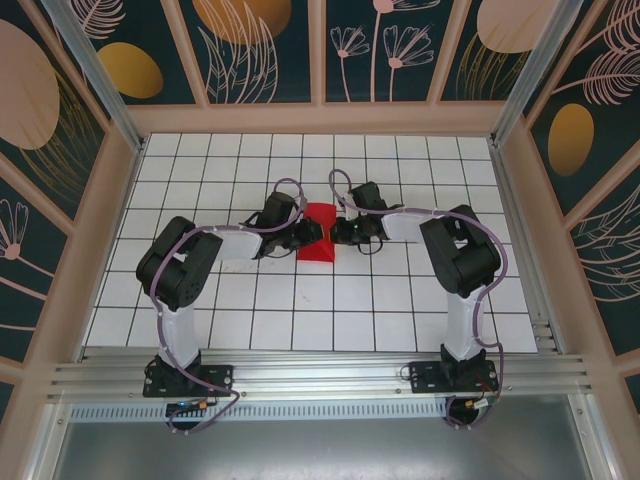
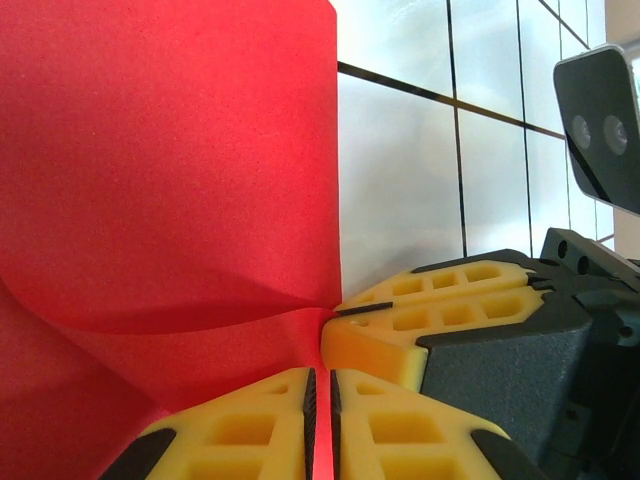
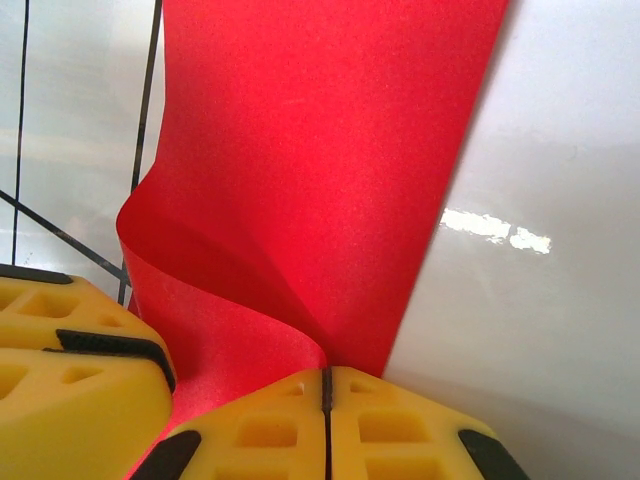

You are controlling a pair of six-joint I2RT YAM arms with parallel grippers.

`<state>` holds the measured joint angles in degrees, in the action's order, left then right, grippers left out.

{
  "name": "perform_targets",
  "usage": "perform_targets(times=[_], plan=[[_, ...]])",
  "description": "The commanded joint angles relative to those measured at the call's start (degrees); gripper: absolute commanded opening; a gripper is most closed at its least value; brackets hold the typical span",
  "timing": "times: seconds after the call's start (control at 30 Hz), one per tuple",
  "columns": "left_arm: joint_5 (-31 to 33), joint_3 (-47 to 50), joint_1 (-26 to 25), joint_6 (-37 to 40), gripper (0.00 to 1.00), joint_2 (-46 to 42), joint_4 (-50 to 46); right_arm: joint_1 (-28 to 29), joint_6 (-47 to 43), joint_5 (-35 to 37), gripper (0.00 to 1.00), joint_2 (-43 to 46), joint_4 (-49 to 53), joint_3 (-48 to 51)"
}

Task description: Fold a paper plane with a square sheet of paper (pick it up from the middle)

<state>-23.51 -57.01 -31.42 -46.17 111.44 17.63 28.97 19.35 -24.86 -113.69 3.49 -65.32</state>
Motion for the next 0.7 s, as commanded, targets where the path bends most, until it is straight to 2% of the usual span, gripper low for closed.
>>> perform_targets(times=[0.0, 0.5, 0.67], plan=[[-0.49, -0.85, 0.48, -0.23, 0.15, 1.31, 1.17, 0.03, -1.07, 3.22, 0.07, -2.34, 2.25, -0.64], [0.35, -1.07, 0.58, 0.35, 0.14, 2.39, -0.49, -0.10, -0.79, 3.50, 0.07, -1.60, 2.48, -0.60], [0.96, -0.95, 0.66, 0.51, 0.14, 2.40, -1.04, -0.19, -0.42, 3.59, 0.10, -1.41, 2.40, -0.61]])
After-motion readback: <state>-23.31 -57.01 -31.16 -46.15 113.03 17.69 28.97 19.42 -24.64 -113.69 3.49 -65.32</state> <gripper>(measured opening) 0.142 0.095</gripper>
